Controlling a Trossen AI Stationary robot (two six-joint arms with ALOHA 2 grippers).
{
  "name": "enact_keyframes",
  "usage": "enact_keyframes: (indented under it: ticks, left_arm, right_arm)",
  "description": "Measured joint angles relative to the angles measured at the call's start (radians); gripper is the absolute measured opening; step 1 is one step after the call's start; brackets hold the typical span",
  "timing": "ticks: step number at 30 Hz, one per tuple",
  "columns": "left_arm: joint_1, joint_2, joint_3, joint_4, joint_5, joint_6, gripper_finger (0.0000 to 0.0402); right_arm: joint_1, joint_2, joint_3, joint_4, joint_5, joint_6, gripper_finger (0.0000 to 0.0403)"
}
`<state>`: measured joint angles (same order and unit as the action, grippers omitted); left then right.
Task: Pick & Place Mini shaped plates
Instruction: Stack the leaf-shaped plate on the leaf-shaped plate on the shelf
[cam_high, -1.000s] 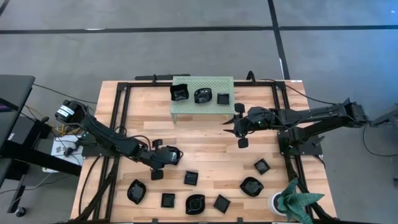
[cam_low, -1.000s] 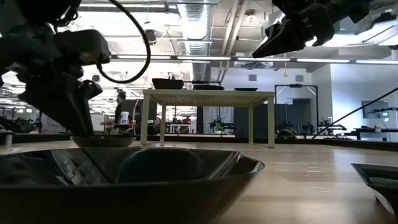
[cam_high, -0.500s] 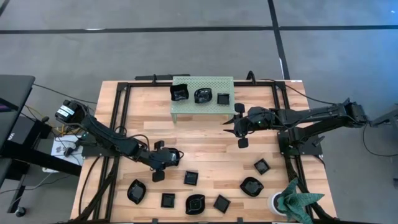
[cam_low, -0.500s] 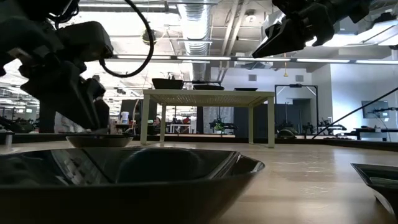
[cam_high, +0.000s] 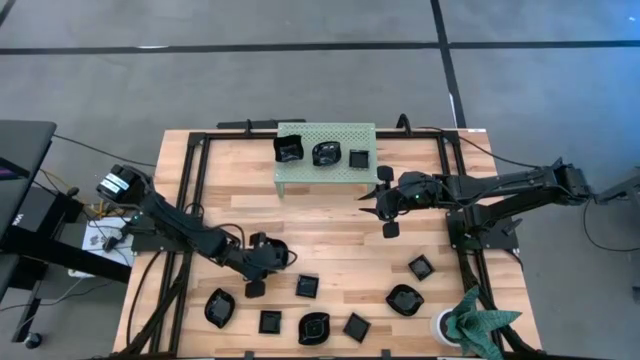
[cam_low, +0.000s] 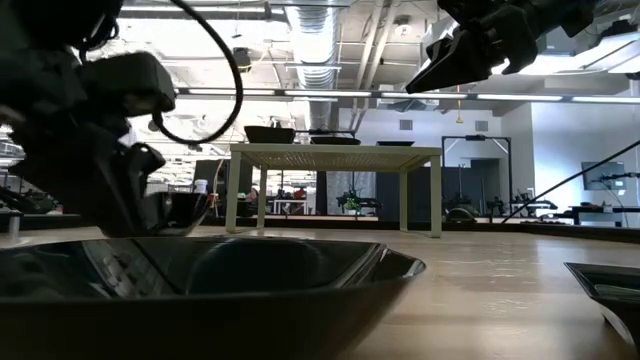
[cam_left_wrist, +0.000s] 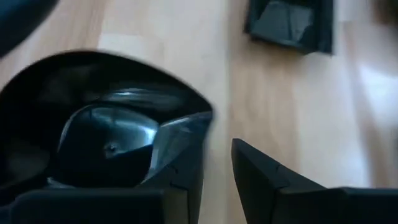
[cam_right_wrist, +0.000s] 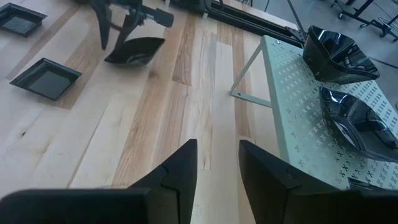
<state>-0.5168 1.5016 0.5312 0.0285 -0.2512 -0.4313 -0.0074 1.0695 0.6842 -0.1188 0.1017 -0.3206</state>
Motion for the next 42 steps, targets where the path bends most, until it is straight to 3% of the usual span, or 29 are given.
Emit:
enact_keyframes:
  ticks: [22,25,30,34,37,42]
  left_arm:
    - [0.014,0.009,0.000,0.030,-0.105,0.094,0.0085]
    - [0.014,0.009,0.000,0.030,-0.116,0.099,0.0070]
    - [0.014,0.008,0.000,0.034,-0.126,0.113,0.0013]
    - [0.014,0.008,0.008,0.049,-0.154,0.114,0.0009]
    - [0.015,0.008,0.055,0.061,-0.187,0.185,0.0007]
    - [0.036,0.008,0.172,0.117,-0.214,0.404,0.0007]
  right_arm:
    - [0.000,0.000,0.000,0.001,0.000,-0.003,0.0113]
    - [0.000,0.000,0.000,0.001,0.000,-0.003,0.0113]
    - [0.000,0.000,0.000,0.003,0.000,-0.003,0.0113]
    - [0.000,0.000,0.000,0.044,0.000,-0.002,0.0113]
    - [0.000,0.006,0.000,0.091,-0.023,-0.002,0.0113]
    - [0.002,0.073,0.001,0.190,-0.154,-0.064,0.0113]
